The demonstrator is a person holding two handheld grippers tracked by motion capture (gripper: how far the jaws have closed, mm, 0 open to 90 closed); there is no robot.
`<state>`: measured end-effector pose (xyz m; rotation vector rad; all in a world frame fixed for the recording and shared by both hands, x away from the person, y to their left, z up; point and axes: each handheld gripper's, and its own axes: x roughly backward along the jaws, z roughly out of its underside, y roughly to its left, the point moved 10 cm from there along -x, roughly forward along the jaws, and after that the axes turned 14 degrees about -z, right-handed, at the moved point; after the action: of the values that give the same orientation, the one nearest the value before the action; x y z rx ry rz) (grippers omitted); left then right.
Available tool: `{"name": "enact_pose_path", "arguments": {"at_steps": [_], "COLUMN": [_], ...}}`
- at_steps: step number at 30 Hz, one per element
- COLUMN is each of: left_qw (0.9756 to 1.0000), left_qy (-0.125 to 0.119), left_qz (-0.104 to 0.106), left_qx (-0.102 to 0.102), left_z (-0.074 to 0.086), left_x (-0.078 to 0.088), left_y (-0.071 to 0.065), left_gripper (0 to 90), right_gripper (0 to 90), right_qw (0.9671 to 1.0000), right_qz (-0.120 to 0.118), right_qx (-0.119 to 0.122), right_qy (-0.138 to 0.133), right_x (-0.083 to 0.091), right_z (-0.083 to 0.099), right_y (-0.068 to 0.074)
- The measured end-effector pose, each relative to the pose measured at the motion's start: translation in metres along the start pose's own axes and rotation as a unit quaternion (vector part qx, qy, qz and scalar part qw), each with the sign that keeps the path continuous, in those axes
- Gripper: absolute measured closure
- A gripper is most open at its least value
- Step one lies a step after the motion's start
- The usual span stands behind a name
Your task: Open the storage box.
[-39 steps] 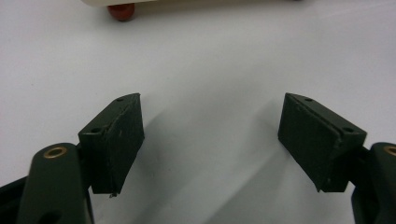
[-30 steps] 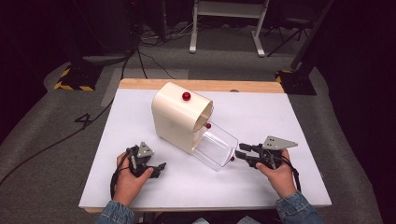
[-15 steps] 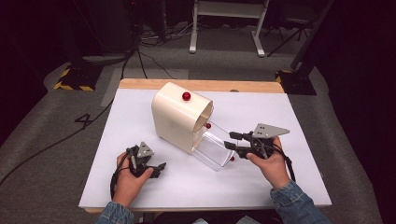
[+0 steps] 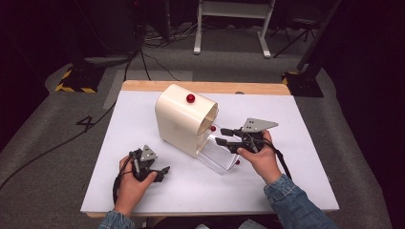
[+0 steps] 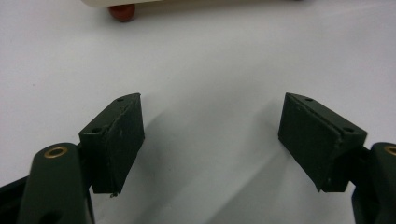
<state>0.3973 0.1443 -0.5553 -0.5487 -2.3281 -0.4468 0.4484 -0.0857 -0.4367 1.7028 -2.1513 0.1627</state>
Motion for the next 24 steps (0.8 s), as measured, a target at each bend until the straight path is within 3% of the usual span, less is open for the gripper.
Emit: {"name": "enact_pose_path", "arguments": {"at_steps": [11, 15, 24], "left_qw": [1.0000, 1.0000, 1.0000], "left_qy": [0.000, -0.001, 0.000], "left_qz": [-0.002, -0.003, 0.001], "left_qx": [-0.002, -0.002, 0.002], "left_z": [0.000, 0.000, 0.000], "left_x": [0.000, 0.000, 0.000], "left_y": [0.000, 0.000, 0.000], "left_gripper": [22.6, 22.7, 22.6], "right_gripper": [65.0, 74.0, 74.6], "right_qw": [0.9998, 0.9996, 0.9993], "right_qz": [0.001, 0.012, 0.020], "right_qx": [0.009, 0.017, 0.031], "right_qy": [-0.015, -0.017, -0.007], "right_x": [-0.014, -0.017, -0.014], "right_z": [-0.009, -0.010, -0.010], "right_y": [-0.007, -0.012, -0.009]}}
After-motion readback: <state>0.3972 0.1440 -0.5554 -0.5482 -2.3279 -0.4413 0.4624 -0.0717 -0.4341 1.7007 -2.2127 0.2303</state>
